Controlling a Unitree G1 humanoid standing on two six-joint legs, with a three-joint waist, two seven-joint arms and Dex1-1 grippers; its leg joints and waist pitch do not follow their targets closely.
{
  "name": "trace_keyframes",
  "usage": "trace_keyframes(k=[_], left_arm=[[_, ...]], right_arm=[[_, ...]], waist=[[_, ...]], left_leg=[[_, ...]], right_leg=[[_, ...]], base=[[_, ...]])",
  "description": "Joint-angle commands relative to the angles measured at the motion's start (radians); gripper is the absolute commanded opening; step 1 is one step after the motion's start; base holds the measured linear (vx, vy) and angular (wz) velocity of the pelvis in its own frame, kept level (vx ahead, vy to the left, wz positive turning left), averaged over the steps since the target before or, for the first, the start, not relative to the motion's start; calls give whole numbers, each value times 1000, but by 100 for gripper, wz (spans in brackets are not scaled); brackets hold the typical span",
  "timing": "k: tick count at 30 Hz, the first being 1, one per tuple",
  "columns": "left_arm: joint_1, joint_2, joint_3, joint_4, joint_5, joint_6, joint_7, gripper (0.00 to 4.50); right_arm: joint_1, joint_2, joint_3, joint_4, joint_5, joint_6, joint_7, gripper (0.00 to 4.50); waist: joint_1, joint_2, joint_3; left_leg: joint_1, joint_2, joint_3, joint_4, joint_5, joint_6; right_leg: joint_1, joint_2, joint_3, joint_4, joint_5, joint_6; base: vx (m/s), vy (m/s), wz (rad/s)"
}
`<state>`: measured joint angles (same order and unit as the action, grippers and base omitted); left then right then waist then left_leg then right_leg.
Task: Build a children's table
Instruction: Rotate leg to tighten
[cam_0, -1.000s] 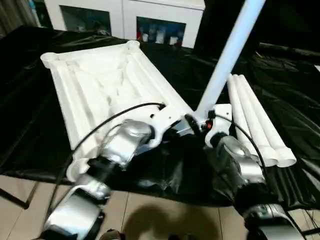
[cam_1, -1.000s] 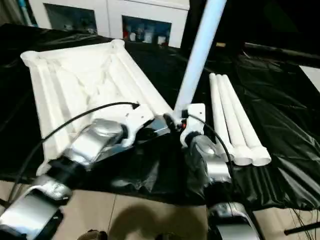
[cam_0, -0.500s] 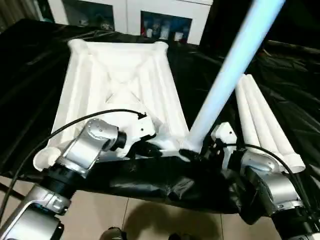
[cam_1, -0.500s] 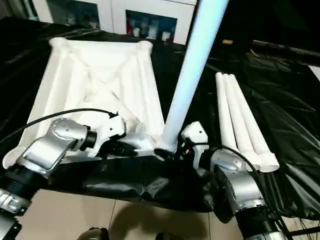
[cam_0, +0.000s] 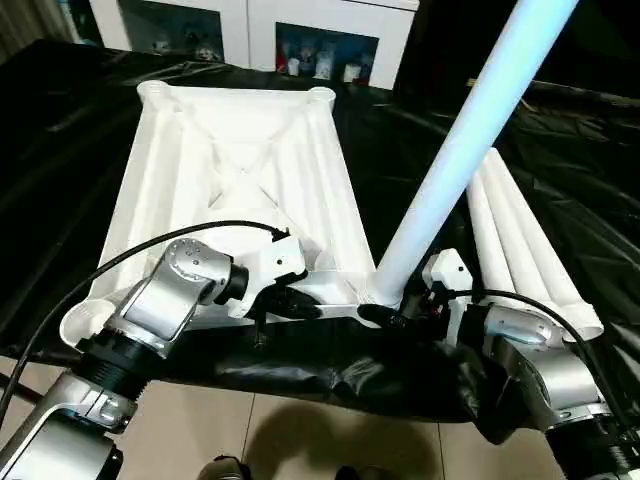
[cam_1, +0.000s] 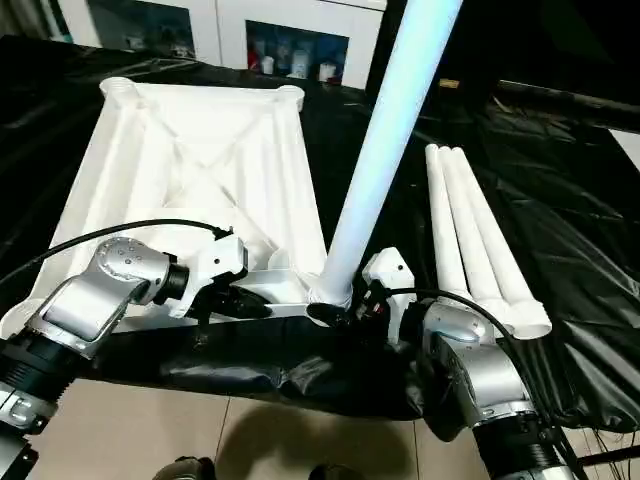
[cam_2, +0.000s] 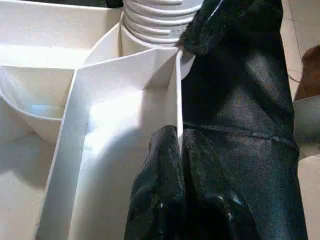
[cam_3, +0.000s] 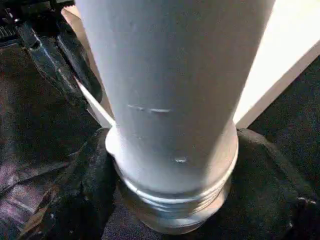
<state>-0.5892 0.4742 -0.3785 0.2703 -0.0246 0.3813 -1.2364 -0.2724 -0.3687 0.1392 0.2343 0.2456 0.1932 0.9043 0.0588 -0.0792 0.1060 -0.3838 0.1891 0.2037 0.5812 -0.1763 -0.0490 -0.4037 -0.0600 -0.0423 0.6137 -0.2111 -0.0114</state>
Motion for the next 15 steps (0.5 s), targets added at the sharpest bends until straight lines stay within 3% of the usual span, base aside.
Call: trace_keyframes(k=[1, 4, 7, 10, 11, 13, 15], left_arm=[[14, -10, -34, -16, -18, 4, -42, 0], [8, -29, -28, -1, -13, 11, -10, 0], [-23, -97, -5, 68, 19, 24, 117, 0], [-60, -172, 8, 141, 50, 41, 244, 0], [-79, -211, 15, 173, 63, 52, 306, 0], [-97, -250, 24, 204, 72, 64, 366, 0], [-129, -322, 40, 256, 79, 82, 464, 0]], right_arm=[[3, 3, -13, -4, 19, 16, 4, 303], [-13, 28, -33, 46, -3, 5, -70, 300], [-45, 82, -70, 139, -40, -18, -218, 286], [-77, 145, -104, 207, -54, -15, -362, 277], [-98, 180, -127, 242, -55, -8, -444, 274], [-120, 214, -152, 277, -54, -4, -526, 273], [-168, 272, -202, 348, -44, -6, -669, 272]], waist=[[3, 4, -60], [1, 3, -58], [-7, 6, -54], [-5, 7, -55], [-8, 5, -52], [-6, 5, -55], [-7, 7, -56]], left_leg=[[24, 52, -22, -63, -70, 85], [23, 52, -21, -63, -79, 80], [27, 51, -23, -67, -151, 34], [27, 52, -26, -69, -163, 16], [31, 49, -25, -72, -197, -3], [25, 49, -30, -73, -190, -9], [32, 49, -28, -72, -203, -14]], right_leg=[[46, -85, 50, -53, -6, -261], [45, -86, 51, -55, -15, -265], [38, -87, 50, -71, -148, -250], [40, -90, 52, -75, -192, -228], [34, -87, 52, -83, -246, -215], [40, -91, 52, -83, -256, -200], [33, -89, 52, -84, -253, -196]], base=[[0, 0, 0], [0, 0, 0], [0, 0, 0], [0, 0, 0], [0, 0, 0], [0, 0, 0], [0, 0, 0]])
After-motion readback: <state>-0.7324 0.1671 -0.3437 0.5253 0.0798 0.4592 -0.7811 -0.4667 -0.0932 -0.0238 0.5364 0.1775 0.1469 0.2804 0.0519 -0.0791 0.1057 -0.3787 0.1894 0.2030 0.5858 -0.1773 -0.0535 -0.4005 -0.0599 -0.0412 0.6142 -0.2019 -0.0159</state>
